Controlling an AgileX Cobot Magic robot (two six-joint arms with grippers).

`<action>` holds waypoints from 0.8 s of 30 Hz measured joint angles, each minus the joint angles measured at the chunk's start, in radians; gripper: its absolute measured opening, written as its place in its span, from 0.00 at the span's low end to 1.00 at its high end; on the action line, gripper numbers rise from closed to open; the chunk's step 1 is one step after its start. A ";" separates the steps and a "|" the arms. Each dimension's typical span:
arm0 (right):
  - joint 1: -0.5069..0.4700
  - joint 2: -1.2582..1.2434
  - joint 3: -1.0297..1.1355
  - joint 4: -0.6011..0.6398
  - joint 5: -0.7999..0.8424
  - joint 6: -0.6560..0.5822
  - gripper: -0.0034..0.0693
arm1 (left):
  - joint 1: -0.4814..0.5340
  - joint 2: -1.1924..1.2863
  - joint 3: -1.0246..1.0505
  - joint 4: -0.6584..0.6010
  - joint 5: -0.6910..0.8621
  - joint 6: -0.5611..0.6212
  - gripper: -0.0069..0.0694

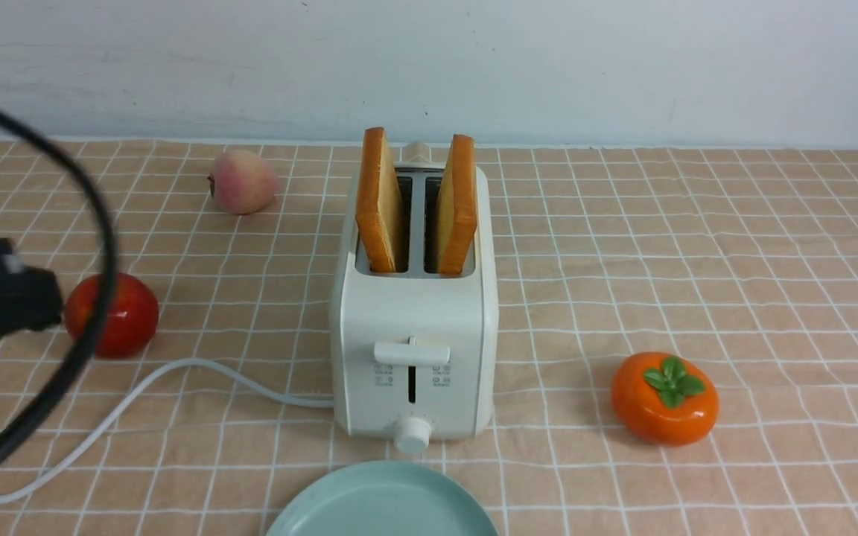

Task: Take toasted bread from bread machine on light coffee tablecloth place on plate.
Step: 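Reach for a toast slice standing in the toaster with the left gripper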

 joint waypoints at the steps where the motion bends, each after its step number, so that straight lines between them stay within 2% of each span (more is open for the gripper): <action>1: 0.000 0.065 -0.016 0.018 0.082 -0.059 0.03 | 0.000 0.120 -0.064 0.006 0.056 0.004 0.07; 5: 0.000 0.180 -0.018 0.081 0.228 -0.202 0.03 | -0.001 0.378 -0.284 0.008 0.218 0.006 0.07; 8: 0.000 0.211 -0.018 0.130 0.279 -0.260 0.04 | -0.028 0.510 -0.444 0.006 0.302 0.005 0.07; 13: 0.000 0.216 -0.018 0.161 0.285 -0.300 0.04 | -0.152 0.709 -0.685 0.004 0.356 -0.001 0.07; 18: 0.000 0.216 -0.018 0.161 0.285 -0.308 0.04 | -0.220 0.834 -0.807 0.010 0.367 -0.044 0.10; 21: 0.000 0.216 -0.018 0.161 0.287 -0.308 0.04 | -0.241 0.900 -0.891 0.049 0.367 -0.098 0.22; 24: 0.000 0.216 -0.018 0.161 0.287 -0.308 0.05 | -0.258 0.925 -0.924 0.063 0.348 -0.108 0.40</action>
